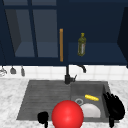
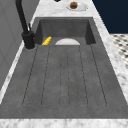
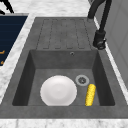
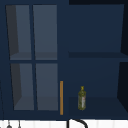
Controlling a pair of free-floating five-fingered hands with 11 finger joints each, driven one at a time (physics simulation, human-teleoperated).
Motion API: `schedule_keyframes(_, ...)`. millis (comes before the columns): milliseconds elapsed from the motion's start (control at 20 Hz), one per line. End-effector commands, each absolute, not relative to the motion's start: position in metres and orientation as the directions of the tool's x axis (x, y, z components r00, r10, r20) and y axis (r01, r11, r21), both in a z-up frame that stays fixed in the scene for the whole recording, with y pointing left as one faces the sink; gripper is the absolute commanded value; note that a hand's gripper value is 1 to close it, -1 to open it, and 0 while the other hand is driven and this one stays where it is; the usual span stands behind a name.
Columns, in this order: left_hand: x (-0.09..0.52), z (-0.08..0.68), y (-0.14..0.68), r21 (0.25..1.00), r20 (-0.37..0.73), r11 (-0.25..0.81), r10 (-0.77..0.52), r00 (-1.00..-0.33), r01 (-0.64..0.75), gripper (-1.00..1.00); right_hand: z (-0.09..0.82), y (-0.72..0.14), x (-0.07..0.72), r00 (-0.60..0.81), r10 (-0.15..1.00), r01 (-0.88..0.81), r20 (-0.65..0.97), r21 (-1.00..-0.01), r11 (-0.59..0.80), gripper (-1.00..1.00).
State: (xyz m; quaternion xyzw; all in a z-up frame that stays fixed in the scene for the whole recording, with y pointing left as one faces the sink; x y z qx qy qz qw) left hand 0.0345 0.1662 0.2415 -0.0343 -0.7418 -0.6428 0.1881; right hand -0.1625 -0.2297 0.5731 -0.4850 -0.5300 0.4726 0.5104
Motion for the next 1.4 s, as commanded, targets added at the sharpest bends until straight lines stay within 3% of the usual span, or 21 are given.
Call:
schedule_keyframes(0,0.034,0.242,0.166,0.941,0.323,0.171,-0.191,-0.927,0.293,0.0,0.542,-0.215,-0.176,0.031,0.996,0.035,0.083,-0.996,0.082,-1.0)
schedule_keyframes(800,0.034,0.242,0.166,0.941,0.323,0.171,-0.191,-0.927,0.293,0.0,0.407,-0.211,-0.072,-0.001,0.996,0.036,0.092,-0.995,0.092,-1.0)
schedule_keyframes(1350,0.034,0.242,0.166,0.941,0.323,0.171,-0.191,-0.927,0.293,0.0,0.32,-0.262,-0.073,0.0,0.995,0.036,0.102,-0.994,0.102,-1.0)
